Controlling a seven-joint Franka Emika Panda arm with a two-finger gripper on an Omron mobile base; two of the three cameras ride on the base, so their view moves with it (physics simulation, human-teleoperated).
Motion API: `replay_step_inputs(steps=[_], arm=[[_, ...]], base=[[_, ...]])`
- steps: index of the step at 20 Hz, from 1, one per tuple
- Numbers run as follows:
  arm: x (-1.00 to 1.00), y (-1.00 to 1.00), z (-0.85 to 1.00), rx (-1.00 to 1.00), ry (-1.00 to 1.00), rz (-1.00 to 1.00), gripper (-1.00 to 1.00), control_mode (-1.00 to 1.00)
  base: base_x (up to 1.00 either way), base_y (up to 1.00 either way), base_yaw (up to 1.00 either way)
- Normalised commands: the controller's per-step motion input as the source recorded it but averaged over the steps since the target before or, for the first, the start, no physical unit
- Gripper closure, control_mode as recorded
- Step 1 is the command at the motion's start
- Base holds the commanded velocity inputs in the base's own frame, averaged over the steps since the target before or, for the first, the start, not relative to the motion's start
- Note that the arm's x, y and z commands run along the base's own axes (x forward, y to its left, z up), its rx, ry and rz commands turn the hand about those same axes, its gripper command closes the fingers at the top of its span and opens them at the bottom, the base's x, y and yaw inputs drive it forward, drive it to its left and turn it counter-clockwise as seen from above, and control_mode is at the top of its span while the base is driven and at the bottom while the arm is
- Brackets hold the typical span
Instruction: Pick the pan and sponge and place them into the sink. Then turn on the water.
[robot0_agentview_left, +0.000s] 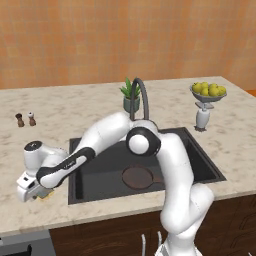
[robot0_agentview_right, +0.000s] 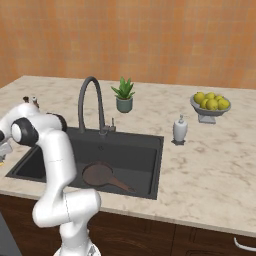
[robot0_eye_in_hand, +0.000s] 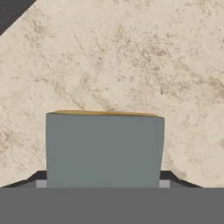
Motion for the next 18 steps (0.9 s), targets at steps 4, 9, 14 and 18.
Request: replay_step_inputs(steps=[4,9,14,18], arm=[[-0.2,0.0,0.1,0.0,0.0,-0.08,1.0,-1.0],[-0.39,-0.53,0.76,0.14,-0.08,-0.18,1.0,-1.0],[-0.53,-1.0,0.8,0.36,-0.04,-0.27,1.0,-1.0],[-0.55,-1.0,0.62,0.38,-0.02,-0.25,1.0,-1.0]], base=[[0.0,0.0,0.0],[0.0,0.0,0.0],[0.0,0.0,0.0],[0.0,0.0,0.0]])
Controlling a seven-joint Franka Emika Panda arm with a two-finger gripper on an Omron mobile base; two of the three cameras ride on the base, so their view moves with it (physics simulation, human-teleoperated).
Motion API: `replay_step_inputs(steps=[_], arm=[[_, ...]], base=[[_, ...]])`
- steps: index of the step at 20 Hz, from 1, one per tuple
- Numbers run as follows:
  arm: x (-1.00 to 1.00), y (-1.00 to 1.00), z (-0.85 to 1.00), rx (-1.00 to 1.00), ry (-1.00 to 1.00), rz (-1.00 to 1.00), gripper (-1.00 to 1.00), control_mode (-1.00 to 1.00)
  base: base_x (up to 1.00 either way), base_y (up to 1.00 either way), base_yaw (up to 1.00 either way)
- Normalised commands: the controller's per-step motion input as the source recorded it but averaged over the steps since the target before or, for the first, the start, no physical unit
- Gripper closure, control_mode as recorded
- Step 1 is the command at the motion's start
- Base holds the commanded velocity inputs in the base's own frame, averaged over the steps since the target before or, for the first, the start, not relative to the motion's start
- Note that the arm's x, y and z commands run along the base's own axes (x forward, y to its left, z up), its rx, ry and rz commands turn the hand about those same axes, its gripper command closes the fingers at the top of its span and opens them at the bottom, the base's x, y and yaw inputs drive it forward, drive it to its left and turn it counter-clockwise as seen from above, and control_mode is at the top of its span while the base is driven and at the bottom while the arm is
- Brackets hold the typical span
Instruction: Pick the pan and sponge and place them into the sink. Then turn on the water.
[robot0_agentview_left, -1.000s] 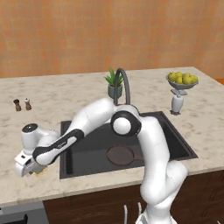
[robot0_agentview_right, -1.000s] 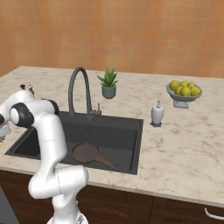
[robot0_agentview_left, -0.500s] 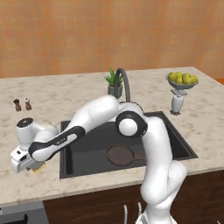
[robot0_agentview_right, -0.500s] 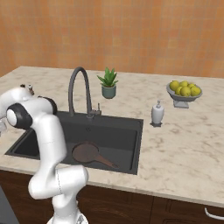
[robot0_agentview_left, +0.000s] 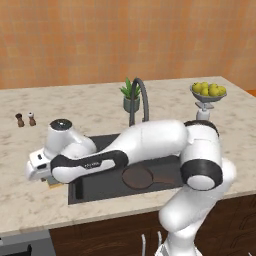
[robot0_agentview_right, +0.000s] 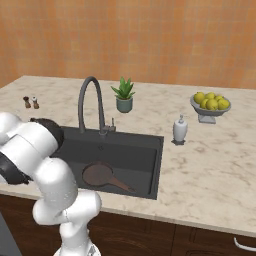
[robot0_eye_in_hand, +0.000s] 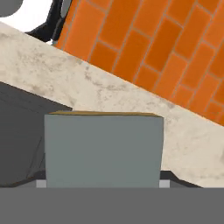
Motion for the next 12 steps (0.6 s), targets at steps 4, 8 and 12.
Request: replay_step_inputs(steps=[4,8,12], arm=[[-0.54,-1.0,0.54,0.33,-0.09,-0.2,1.0,-1.0],[-0.4,-1.0,0.53,0.19,-0.02,-0.22,1.0,-1.0],[-0.34,-1.0,0.47,0.06,0.0,-0.24,1.0,-1.0]], base=[[0.0,0.0,0.0],[0.0,0.0,0.0],[0.0,0.0,0.0]])
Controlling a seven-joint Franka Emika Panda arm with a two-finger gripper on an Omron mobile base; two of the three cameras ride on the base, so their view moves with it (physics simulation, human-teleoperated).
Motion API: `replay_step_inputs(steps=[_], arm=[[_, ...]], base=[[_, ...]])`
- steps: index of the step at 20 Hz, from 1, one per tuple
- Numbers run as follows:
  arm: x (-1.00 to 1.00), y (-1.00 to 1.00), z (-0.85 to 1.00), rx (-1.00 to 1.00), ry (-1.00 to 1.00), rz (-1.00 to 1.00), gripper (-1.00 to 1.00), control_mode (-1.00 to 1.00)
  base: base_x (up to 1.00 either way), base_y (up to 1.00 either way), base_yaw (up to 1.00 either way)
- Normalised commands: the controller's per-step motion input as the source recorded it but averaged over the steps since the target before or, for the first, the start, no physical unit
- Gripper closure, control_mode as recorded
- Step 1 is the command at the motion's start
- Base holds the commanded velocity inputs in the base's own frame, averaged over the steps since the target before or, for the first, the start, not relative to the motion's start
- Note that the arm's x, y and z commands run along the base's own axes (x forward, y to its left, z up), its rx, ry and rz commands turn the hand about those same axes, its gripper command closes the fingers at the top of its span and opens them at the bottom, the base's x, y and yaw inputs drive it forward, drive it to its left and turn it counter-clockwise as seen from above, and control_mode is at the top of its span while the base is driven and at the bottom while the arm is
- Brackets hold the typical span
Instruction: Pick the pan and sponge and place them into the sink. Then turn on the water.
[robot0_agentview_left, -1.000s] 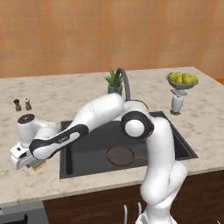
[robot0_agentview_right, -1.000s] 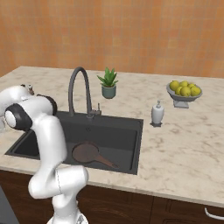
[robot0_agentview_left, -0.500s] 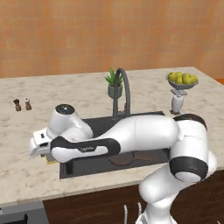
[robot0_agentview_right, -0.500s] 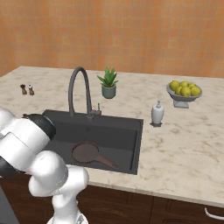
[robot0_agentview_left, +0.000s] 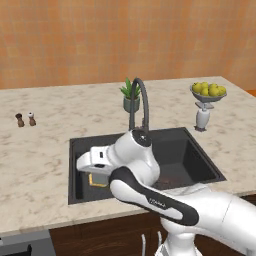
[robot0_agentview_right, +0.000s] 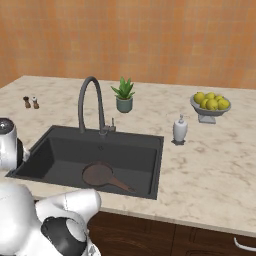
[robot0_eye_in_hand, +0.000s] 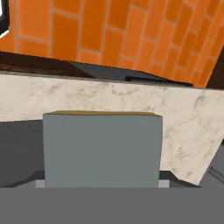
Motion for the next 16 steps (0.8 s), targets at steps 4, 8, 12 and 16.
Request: replay_step_inputs(steps=[4,8,12,16], arm=[[-0.26,-1.0,0.42,0.0,0.0,-0.28,1.0,-1.0],[-0.18,-1.0,0.46,0.0,0.05,-0.3,1.0,-1.0],[-0.2,-1.0,0.35,0.01,0.12,-0.3,1.0,-1.0],[-0.05,-1.0,0.38,0.05,0.11,-0.23,1.0,-1.0]], base=[[0.0,0.0,0.0],[0.0,0.0,0.0],[0.0,0.0,0.0],[0.0,0.0,0.0]])
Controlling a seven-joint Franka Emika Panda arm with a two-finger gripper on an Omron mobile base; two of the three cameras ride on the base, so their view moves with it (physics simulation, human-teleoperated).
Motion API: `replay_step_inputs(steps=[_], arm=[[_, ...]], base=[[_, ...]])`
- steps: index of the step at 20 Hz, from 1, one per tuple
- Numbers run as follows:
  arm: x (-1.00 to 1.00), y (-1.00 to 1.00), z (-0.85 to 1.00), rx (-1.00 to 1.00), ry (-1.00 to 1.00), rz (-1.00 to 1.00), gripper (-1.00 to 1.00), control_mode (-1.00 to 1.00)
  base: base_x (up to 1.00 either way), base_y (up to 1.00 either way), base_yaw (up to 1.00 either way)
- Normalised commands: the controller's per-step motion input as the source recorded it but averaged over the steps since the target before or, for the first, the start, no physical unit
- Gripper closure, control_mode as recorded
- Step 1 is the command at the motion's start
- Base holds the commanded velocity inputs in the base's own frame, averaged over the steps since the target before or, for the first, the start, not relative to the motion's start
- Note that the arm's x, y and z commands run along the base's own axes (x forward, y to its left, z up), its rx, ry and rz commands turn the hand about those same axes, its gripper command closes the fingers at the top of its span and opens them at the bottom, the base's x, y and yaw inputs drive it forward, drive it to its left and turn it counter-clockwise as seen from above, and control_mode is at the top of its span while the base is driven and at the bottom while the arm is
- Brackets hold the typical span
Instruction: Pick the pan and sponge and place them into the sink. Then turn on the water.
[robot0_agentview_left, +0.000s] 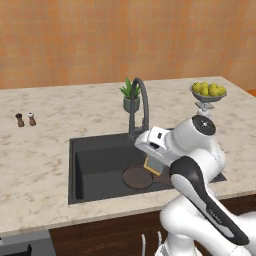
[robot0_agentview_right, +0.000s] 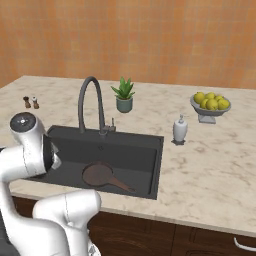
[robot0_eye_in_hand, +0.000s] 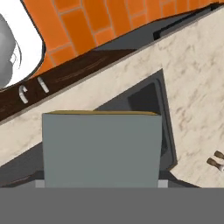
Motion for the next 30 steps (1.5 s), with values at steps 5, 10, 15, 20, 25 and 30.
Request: replay_step_inputs(steps=[5,10,15,20,25,30], arm=[[0.0,-1.0,0.16,0.17,0.02,-0.08,1.0,-1.0],[0.0,-0.81,0.0,0.16,0.0,-0.09,1.0,-1.0],[0.11,-0.51,0.0,0.12,0.03,-0.08,1.0,-1.0],[0.36,-0.21,-0.11,0.02,0.14,-0.04,1.0,-1.0],[0.45,-0.02,-0.25,0.0,0.14,-0.08,1.0,-1.0],[0.26,-0.38,-0.34,0.09,0.01,0.0,1.0,-1.0]], base=[[0.0,0.0,0.0],[0.0,0.0,0.0],[0.0,0.0,0.0],[0.0,0.0,0.0],[0.0,0.0,0.0],[0.0,0.0,0.0]])
